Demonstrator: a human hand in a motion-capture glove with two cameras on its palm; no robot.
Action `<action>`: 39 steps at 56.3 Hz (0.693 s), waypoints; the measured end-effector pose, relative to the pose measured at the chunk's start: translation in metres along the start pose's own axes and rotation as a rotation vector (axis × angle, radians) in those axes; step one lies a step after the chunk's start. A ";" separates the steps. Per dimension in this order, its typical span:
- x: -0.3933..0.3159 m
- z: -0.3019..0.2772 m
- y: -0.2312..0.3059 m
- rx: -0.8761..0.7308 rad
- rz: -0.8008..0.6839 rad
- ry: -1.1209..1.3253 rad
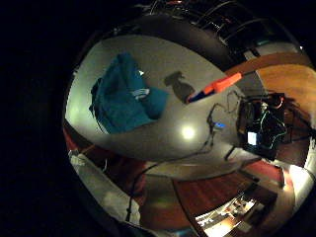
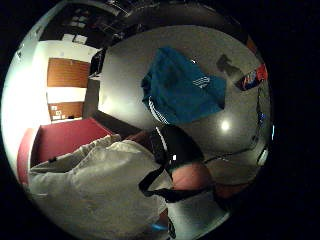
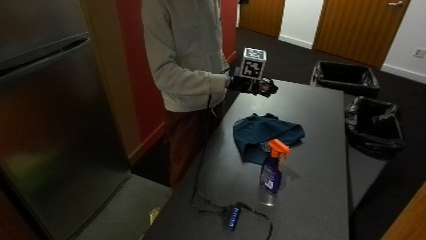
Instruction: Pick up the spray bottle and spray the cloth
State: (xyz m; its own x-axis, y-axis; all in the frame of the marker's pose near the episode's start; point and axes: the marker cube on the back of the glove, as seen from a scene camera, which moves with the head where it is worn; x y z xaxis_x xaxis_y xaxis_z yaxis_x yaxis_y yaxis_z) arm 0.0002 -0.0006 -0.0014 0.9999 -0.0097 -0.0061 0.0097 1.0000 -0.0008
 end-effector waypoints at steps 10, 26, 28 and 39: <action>-0.024 -0.002 -0.008 -0.015 -0.035 0.023; -0.022 -0.011 -0.026 -0.008 0.068 0.195; -0.035 -0.008 -0.027 -0.015 0.025 0.148; -0.051 -0.010 -0.033 -0.014 -0.016 0.068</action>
State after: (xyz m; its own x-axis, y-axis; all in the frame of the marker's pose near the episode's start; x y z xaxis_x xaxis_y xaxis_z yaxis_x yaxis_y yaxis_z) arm -0.0516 -0.0334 -0.0109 0.9969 -0.0263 -0.0741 0.0252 0.9996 -0.0156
